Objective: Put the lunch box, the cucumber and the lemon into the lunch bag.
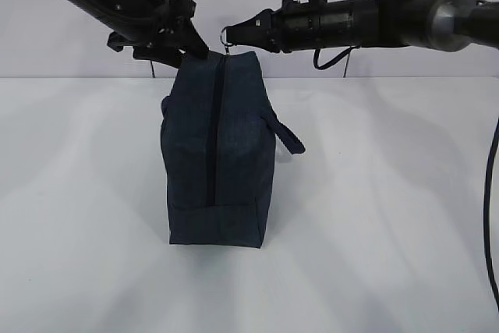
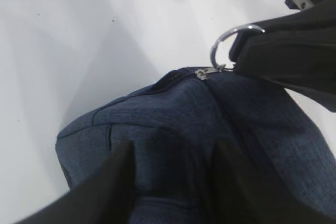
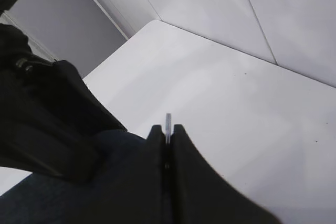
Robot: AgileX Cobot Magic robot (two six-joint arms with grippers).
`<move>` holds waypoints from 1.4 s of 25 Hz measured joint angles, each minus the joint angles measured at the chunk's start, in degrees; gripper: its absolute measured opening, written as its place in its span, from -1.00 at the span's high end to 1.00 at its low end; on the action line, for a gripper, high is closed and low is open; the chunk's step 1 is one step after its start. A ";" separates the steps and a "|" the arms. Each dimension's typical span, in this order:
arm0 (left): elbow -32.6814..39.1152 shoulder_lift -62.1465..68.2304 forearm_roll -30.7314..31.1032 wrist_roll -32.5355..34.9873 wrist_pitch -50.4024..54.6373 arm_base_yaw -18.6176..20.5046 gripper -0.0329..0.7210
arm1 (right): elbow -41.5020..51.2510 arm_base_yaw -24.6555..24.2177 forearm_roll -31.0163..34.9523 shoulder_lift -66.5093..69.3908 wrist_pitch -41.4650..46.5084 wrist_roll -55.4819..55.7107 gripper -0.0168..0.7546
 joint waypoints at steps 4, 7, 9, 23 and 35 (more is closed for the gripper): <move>-0.13 0.15 -0.03 0.00 0.00 -0.50 0.38 | 0.00 0.00 -0.22 0.00 0.00 0.00 0.90; -0.13 0.15 -0.03 0.00 0.00 -0.50 0.53 | 0.00 0.00 -0.22 0.00 0.00 0.00 0.90; -0.13 0.15 -0.10 0.00 0.11 -0.50 0.55 | 0.00 0.00 -0.22 0.00 0.00 0.00 0.90; -6.09 0.28 0.83 0.00 5.99 -0.62 0.67 | 0.00 -0.71 -0.32 0.00 1.91 0.00 0.90; -6.09 1.98 0.71 -1.23 5.99 -0.97 0.37 | 0.00 -1.09 -0.32 0.00 2.02 0.00 0.90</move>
